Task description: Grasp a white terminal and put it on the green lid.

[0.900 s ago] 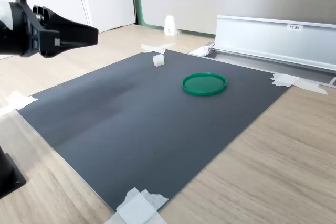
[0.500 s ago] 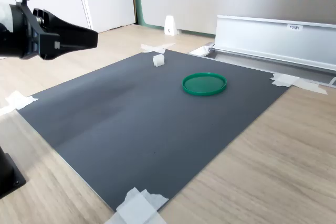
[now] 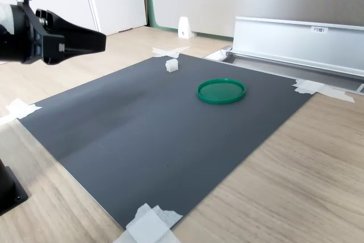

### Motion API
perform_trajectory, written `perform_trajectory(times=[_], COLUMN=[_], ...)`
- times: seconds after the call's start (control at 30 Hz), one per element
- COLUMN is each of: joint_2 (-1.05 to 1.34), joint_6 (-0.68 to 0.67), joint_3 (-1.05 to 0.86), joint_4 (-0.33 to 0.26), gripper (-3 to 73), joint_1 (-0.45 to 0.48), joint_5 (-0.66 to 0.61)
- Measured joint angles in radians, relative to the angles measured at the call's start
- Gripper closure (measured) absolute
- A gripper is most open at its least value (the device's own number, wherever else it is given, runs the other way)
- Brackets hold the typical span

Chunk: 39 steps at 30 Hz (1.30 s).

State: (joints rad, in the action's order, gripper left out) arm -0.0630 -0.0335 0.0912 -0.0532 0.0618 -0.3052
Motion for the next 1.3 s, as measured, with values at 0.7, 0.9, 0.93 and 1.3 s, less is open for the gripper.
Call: perform_trajectory(times=[0.7,0.9,0.93,1.3], joint_2=[-0.732,-0.984,-1.025,-1.427], joint_6=[-0.050,-0.091,-0.093,-0.249], joint_3=[0.581,0.759,0.786,1.076], joint_4=[-0.012,-0.013,-0.013,0.011], gripper=[70.4,70.4,70.4,69.3], joint_1=[0.000,0.000,0.000,0.000], joint_5=[-0.504,-0.596,-0.600,-0.637])
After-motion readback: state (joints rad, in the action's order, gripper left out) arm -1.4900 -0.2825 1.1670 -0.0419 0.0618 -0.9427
